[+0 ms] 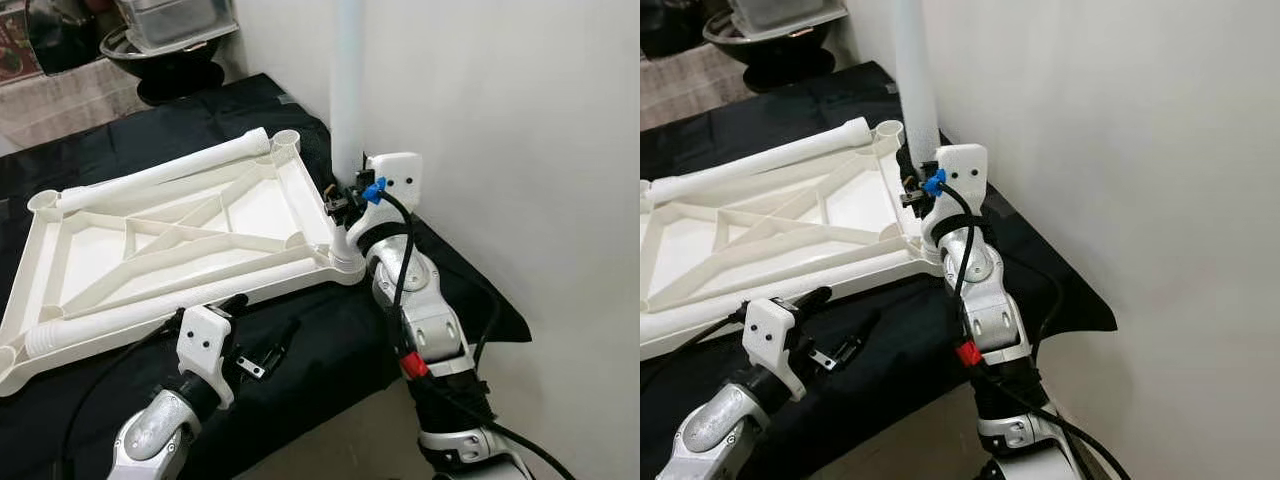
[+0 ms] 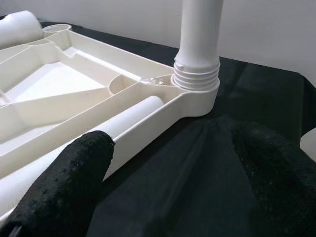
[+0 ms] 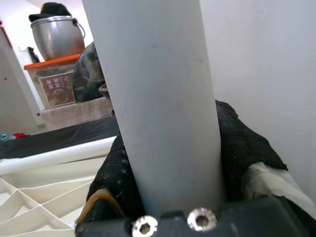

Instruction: Building children table

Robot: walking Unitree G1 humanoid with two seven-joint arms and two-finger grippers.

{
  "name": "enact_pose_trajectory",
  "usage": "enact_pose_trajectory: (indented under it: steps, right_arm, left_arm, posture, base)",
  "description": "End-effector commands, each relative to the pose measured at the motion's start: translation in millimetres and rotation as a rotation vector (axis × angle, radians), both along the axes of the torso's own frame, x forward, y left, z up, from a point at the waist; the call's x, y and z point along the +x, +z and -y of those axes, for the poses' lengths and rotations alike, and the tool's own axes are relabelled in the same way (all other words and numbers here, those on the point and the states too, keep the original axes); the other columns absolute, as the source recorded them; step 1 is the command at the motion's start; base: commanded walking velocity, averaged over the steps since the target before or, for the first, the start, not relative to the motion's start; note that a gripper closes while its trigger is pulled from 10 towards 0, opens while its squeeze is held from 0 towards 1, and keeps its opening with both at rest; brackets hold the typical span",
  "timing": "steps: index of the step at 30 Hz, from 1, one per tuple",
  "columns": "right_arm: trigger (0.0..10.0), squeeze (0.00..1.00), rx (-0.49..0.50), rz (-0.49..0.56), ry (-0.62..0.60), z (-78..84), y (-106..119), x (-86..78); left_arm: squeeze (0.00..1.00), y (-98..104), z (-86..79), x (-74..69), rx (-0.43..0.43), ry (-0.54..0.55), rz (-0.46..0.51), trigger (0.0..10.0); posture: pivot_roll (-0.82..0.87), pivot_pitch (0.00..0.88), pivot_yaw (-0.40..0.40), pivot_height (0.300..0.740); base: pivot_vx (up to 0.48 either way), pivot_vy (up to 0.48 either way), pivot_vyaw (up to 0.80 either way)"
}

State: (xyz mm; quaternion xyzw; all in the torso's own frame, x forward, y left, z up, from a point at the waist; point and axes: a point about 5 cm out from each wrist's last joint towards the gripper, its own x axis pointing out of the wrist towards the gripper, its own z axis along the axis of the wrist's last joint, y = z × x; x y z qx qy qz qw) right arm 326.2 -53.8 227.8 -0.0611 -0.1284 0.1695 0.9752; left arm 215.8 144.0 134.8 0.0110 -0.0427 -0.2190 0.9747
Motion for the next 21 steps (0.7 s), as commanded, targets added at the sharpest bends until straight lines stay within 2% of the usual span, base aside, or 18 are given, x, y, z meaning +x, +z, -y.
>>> enact_pose_trajectory:
  steps: [1, 4, 7, 10, 11, 13, 14, 17, 21]
  right_arm:
    - [10.0, 0.0, -0.056, -0.218, 0.093, -9.4, -41.4, -0.5]
    - [10.0, 0.0, -0.047, -0.199, 0.109, -8.0, -34.8, 0.8]
    - [10.0, 0.0, -0.034, -0.138, 0.216, -6.3, -16.0, 2.2]
    - [10.0, 0.0, -0.047, -0.112, 0.281, 1.5, -9.1, 6.7]
    - [10.0, 0.0, -0.073, -0.096, 0.317, 13.5, -2.9, 15.0]
    - [10.0, 0.0, -0.073, -0.096, 0.317, 13.5, -2.9, 15.0]
    - [10.0, 1.0, -0.137, -0.102, 0.339, 25.5, -2.4, 24.5]
    - [10.0, 1.0, -0.159, -0.102, 0.343, 32.1, -0.2, 30.2]
    - [10.0, 1.0, -0.168, -0.09, 0.432, 45.8, 15.0, 39.7]
  left_arm:
    - [0.0, -3.6, -3.1, -1.5, 0.005, 0.003, -0.022, 10.0]
    - [0.0, -2.6, -3.5, -1.1, 0.006, 0.004, -0.02, 10.0]
    - [0.0, 0.5, -4.9, -0.1, 0.005, 0.006, -0.015, 10.0]
    - [0.0, 1.1, -5.0, 1.0, 0.009, 0.01, -0.013, 10.0]
    - [0.0, 1.2, -5.9, 1.8, 0.014, 0.014, -0.012, 10.0]
    - [0.0, 1.2, -5.9, 1.8, 0.014, 0.014, -0.012, 10.0]
    - [0.0, 1.5, -7.3, 0.8, 0.017, 0.017, -0.011, 10.0]
    - [0.0, 1.9, -7.3, -0.1, 0.018, 0.017, -0.011, 10.0]
    - [0.0, 3.5, -6.3, -5.5, 0.019, 0.012, -0.013, 10.0]
  posture:
    - [-0.14, 0.169, 0.086, 0.74]
    - [-0.11, 0.183, 0.068, 0.74]
    - [-0.04, 0.174, 0.05, 0.74]
    - [-0.02, 0.165, 0.042, 0.74]
    - [0.0, 0.159, 0.045, 0.74]
    - [0.0, 0.159, 0.045, 0.74]
    - [0.01, 0.16, 0.042, 0.74]
    - [0.02, 0.163, 0.04, 0.74]
    - [0.04, 0.183, 0.03, 0.74]
  base:
    - [0.0, 0.0, 0.0]
    - [0.0, 0.0, 0.0]
    - [0.0, 0.0, 0.0]
    - [0.0, 0.0, 0.0]
    - [0.0, 0.0, 0.0]
    - [0.0, 0.0, 0.0]
    - [0.0, 0.0, 0.0]
    - [0.0, 0.0, 0.0]
    - [0.0, 0.0, 0.0]
